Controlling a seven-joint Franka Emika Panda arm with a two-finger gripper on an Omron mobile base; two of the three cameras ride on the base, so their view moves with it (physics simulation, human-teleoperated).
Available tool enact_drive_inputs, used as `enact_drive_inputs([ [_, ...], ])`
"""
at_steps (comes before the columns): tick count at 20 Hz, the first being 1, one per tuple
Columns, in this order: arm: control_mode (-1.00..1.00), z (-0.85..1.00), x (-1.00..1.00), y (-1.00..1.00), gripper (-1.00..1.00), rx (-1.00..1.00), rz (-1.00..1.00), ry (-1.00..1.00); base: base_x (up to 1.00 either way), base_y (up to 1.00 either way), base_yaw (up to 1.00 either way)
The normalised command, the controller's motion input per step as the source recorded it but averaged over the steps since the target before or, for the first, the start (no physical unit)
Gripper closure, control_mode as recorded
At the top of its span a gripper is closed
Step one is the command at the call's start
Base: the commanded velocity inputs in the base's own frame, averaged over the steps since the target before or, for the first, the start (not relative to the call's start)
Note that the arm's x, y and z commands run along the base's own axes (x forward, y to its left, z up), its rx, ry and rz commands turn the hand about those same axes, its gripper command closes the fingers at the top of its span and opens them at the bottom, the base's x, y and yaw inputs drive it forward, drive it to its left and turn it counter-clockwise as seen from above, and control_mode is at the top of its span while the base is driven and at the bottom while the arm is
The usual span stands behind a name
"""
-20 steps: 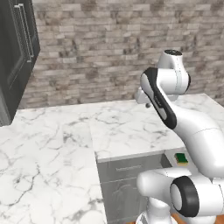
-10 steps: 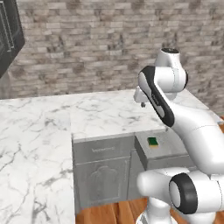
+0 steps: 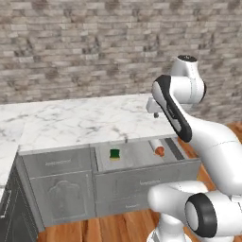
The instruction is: Restock the sink supplies by placing the sponge and soap dispenser on the counter and next to the sink. Make sure the soap dispenser is upright.
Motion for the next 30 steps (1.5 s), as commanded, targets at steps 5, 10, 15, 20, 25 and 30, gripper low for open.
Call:
enact_drive_inputs([
  [5, 1.0, 0.0, 0.0, 0.0, -1.0, 0.0, 0.0, 0.0, 0.0, -0.75, 0.0],
  [10, -1.0, -0.42, 0.01, -0.09, -1.0, 0.04, -0.02, 0.03, 0.0, -0.1, -0.01],
  [15, -1.0, -1.0, 0.42, -0.05, -1.0, 0.01, -0.09, 0.36, 0.0, 0.0, 0.0],
  [20, -1.0, -1.0, 0.25, -0.01, -1.0, -0.01, -0.03, 0.39, 0.0, 0.0, 0.0],
  [25, -1.0, -1.0, 0.29, 0.06, -1.0, 0.0, -0.04, 0.17, 0.0, 0.0, 0.0],
  [30, -1.0, -0.73, 0.15, 0.02, -1.0, -0.04, 0.0, 0.12, 0.0, 0.0, 0.0],
])
